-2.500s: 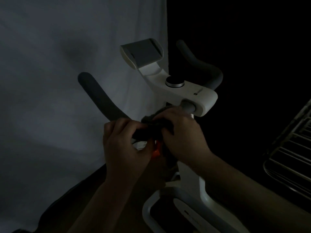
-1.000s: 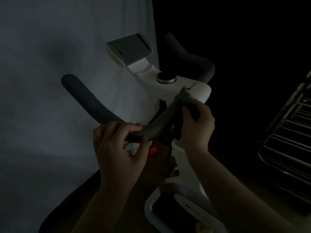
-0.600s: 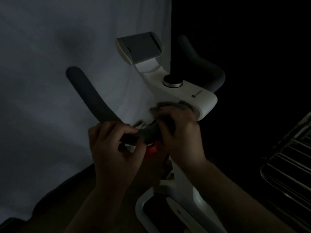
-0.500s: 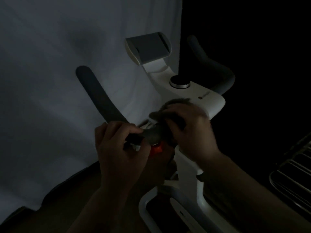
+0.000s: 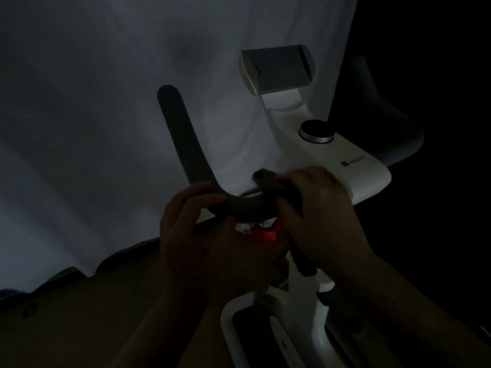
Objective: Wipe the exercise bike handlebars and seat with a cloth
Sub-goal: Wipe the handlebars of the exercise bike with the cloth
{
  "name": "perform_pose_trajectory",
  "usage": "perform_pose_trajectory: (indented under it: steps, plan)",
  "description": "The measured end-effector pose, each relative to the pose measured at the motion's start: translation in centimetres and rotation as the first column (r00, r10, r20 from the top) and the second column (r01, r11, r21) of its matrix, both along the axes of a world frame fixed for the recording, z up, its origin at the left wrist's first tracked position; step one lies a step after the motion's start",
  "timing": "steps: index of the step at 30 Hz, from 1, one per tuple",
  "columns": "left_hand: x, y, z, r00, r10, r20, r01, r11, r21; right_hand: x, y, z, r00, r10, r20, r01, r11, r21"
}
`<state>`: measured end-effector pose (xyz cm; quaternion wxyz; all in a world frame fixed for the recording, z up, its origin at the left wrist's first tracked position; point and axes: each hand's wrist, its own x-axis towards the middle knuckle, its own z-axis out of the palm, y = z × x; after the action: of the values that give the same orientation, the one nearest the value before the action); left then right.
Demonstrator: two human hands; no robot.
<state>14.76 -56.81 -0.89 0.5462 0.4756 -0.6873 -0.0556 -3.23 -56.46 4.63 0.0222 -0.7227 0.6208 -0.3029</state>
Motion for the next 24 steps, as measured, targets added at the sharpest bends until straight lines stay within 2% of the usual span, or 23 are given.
perform_pose_trajectory:
  steps: [3,5,7,9,12,14,16,19,21,24]
  plan:
    - [0.3,0.1,-0.2,0.999,0.038,-0.005,-0.038,0.999,0.023,-1.5,-1.3,1.9,0.999,0.032,0.0,-0.032,0.995,0.097]
    - [0.3,0.3,-0.2,0.997,0.07,-0.041,-0.068,0.996,0.05,-1.0,-1.8,2.3,0.994,0.014,-0.107,0.0,0.991,0.135]
    - [0.1,0.5,0.1,0.995,0.078,-0.058,-0.074,0.995,0.066,1.9,-2.1,2.4,0.975,0.127,-0.184,-0.094,0.98,0.178]
    - [0.0,0.6,0.3,0.994,0.087,-0.067,-0.082,0.994,0.075,4.4,-2.8,2.2,0.964,0.211,-0.161,-0.178,0.963,0.201]
    - [0.4,0.8,0.6,0.992,0.1,-0.071,-0.093,0.99,0.105,4.4,-4.0,3.0,0.968,0.248,-0.033,-0.233,0.94,0.249]
    - [1.0,1.1,0.8,0.995,0.088,-0.052,-0.079,0.986,0.148,3.0,-3.7,3.1,0.948,0.307,-0.086,-0.278,0.928,0.246]
    - [1.8,1.3,1.0,0.998,0.055,-0.038,-0.047,0.978,0.203,2.6,-3.5,3.3,0.945,0.291,-0.146,-0.25,0.936,0.246]
    - [2.4,1.2,1.3,0.999,0.038,-0.021,-0.033,0.972,0.232,4.6,-4.8,2.4,0.958,0.275,-0.077,-0.244,0.928,0.282]
    - [2.4,1.1,1.4,0.999,0.045,-0.011,-0.041,0.971,0.238,5.3,-5.0,1.9,0.964,0.248,-0.099,-0.209,0.931,0.298]
    - [2.5,1.1,1.5,0.999,0.034,-0.007,-0.031,0.967,0.253,2.5,-3.7,1.9,0.924,0.382,-0.027,-0.338,0.847,0.411]
